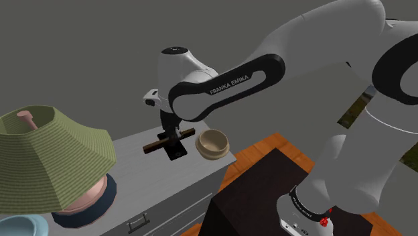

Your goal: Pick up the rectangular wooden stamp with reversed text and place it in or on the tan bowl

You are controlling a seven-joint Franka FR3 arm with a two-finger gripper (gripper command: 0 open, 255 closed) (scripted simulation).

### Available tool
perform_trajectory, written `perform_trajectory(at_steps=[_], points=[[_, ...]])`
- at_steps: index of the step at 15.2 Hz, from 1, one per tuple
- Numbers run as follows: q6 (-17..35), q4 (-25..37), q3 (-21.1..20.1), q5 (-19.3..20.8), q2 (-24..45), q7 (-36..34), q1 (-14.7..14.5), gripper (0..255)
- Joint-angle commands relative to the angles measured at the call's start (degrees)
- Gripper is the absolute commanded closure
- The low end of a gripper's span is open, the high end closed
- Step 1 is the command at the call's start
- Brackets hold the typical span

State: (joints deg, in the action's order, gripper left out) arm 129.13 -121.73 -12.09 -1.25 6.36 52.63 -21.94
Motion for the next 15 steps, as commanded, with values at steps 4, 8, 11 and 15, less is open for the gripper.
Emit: perform_trajectory(at_steps=[4, 8, 11, 15], points=[[1.63, -8.82, 2.31, -2.09, -7.11, 6.71, 3.04, 255], [2.34, -14.98, 4.90, -3.06, -12.35, 12.22, 5.26, 255], [2.56, -18.98, 7.20, -3.23, -15.93, 16.36, 6.94, 255], [2.53, -23.33, 10.56, -2.69, -20.05, 21.69, 9.28, 255]])
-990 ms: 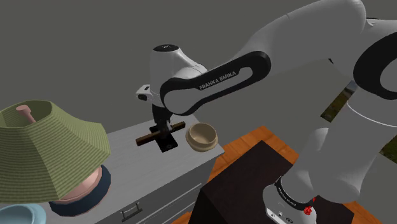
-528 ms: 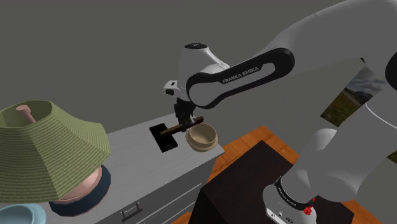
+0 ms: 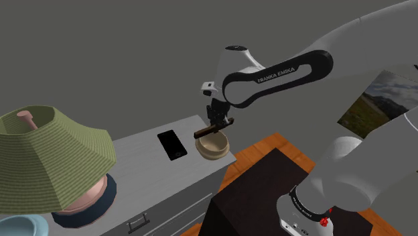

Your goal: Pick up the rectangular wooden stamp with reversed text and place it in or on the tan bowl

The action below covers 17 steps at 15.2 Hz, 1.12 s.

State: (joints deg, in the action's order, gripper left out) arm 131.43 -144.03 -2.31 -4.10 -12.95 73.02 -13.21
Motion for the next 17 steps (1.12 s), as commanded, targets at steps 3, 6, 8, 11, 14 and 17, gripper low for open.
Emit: perform_trajectory(at_steps=[3, 6, 8, 11, 14, 17], points=[[2.87, -2.06, 0.77, 0.05, 0.87, 1.44, 0.50, 255], [5.53, -2.96, 0.75, -0.08, 2.63, 1.60, 0.46, 255], [7.31, -3.49, 0.74, -0.18, 3.87, 1.71, 0.43, 255], [9.98, -4.19, 0.73, -0.34, 5.86, 1.90, 0.38, 255], [11.70, -4.57, 0.71, -0.46, 7.20, 2.03, 0.35, 255], [11.70, -4.57, 0.70, -0.46, 7.20, 2.03, 0.37, 255]])
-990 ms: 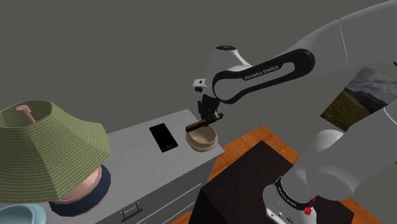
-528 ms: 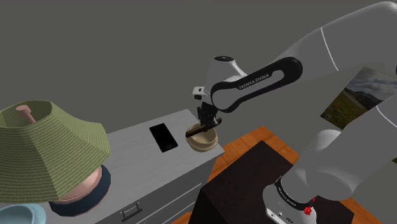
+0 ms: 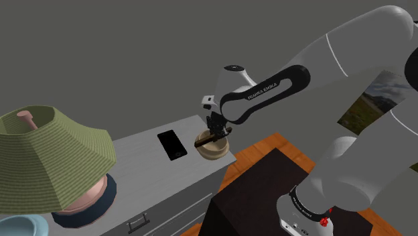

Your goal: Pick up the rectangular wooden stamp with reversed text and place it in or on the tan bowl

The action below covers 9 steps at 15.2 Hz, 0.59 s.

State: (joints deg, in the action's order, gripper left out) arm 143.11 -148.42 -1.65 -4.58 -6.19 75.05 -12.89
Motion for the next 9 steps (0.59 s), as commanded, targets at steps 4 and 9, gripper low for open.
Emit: perform_trajectory(at_steps=[4, 9], points=[[0.04, -0.21, -0.03, 0.01, 0.42, -0.09, 0.01, 0], [0.02, -0.17, 0.03, 0.02, 0.45, 0.01, 0.06, 0]])
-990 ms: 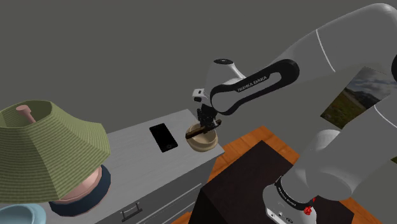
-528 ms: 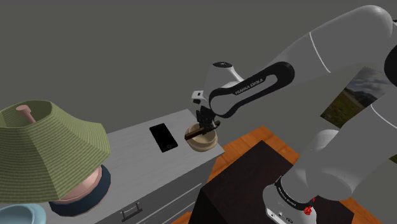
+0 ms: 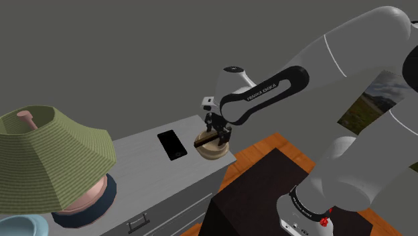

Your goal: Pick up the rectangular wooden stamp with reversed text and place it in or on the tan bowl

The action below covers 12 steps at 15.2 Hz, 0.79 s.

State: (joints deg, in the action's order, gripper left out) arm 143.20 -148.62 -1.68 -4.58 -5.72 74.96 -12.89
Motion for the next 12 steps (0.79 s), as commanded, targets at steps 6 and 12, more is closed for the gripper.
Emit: perform_trajectory(at_steps=[6, 12], points=[[-8.50, 2.32, 0.29, 0.55, -6.16, -0.21, 0.32, 0], [-8.50, 2.33, 0.29, 0.55, -6.15, -0.21, 0.32, 0]])
